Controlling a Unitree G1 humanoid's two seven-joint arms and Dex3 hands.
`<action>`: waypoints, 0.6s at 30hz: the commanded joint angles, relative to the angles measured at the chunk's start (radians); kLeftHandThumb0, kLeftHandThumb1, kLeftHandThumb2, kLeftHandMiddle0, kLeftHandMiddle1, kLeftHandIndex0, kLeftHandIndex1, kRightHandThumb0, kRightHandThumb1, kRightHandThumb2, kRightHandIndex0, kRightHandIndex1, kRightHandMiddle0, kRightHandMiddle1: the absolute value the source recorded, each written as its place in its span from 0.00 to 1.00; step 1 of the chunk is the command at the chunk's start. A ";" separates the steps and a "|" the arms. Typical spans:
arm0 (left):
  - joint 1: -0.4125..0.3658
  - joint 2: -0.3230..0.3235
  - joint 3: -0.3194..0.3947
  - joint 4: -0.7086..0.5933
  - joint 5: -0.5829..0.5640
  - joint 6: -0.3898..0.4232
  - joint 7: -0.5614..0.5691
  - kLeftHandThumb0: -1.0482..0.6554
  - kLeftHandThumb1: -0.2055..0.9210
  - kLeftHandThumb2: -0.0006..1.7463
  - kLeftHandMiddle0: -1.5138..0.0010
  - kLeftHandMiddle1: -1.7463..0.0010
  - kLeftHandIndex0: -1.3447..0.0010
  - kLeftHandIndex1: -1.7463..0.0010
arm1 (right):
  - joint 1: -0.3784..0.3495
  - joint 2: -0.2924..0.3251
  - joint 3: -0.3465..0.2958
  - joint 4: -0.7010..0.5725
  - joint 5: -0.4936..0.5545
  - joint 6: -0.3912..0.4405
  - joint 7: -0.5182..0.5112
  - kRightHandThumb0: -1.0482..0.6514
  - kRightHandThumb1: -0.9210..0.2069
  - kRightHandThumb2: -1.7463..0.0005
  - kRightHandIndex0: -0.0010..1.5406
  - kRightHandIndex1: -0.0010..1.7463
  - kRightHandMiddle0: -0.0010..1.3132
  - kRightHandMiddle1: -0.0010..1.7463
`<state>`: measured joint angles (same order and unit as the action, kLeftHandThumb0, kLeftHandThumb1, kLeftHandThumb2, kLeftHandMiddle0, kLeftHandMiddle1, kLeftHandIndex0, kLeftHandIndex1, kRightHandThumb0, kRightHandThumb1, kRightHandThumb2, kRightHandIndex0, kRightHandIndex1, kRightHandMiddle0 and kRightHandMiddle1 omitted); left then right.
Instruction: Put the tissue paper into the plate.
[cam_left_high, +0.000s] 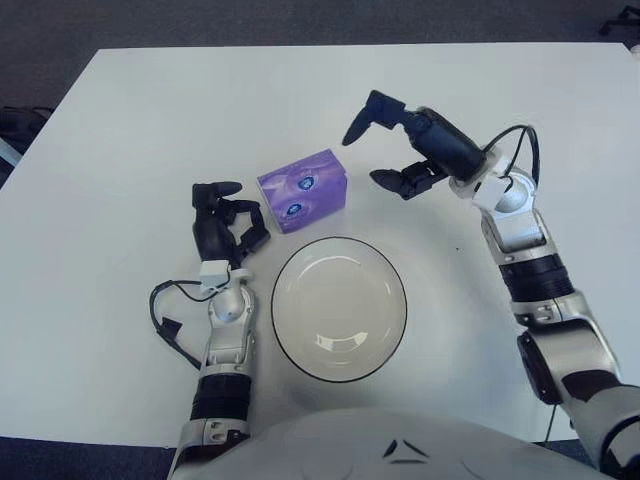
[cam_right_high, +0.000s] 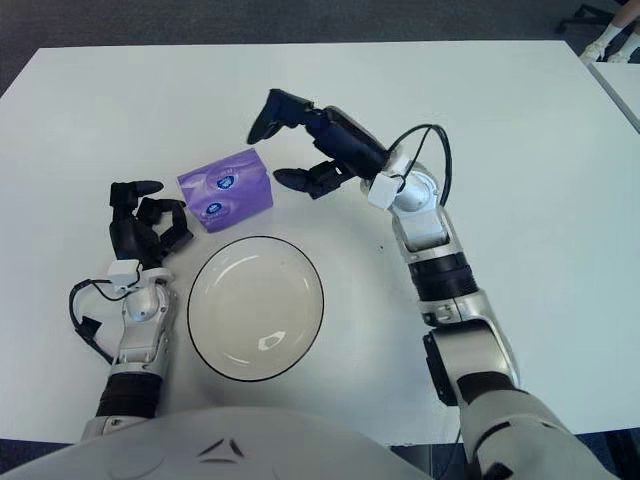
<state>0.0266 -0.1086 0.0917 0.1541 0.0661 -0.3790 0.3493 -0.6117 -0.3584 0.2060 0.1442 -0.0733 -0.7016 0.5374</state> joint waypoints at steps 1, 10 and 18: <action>0.084 -0.015 0.003 0.112 0.009 0.018 0.004 0.61 0.61 0.61 0.60 0.14 0.77 0.00 | -0.073 -0.017 0.032 0.052 -0.059 -0.048 0.027 0.01 0.00 0.63 0.00 0.06 0.00 0.13; 0.091 -0.017 0.002 0.111 0.011 0.011 0.005 0.61 0.63 0.59 0.61 0.14 0.78 0.00 | -0.198 -0.015 0.060 0.148 -0.149 -0.150 0.012 0.00 0.08 0.71 0.00 0.00 0.00 0.00; 0.094 -0.020 0.001 0.109 0.016 0.013 0.011 0.61 0.63 0.59 0.61 0.15 0.78 0.00 | -0.337 0.027 0.129 0.263 -0.153 -0.153 0.065 0.01 0.17 0.70 0.00 0.00 0.00 0.00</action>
<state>0.0276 -0.1110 0.0962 0.1567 0.0610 -0.3860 0.3519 -0.9017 -0.3520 0.3059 0.3791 -0.2220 -0.8403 0.5789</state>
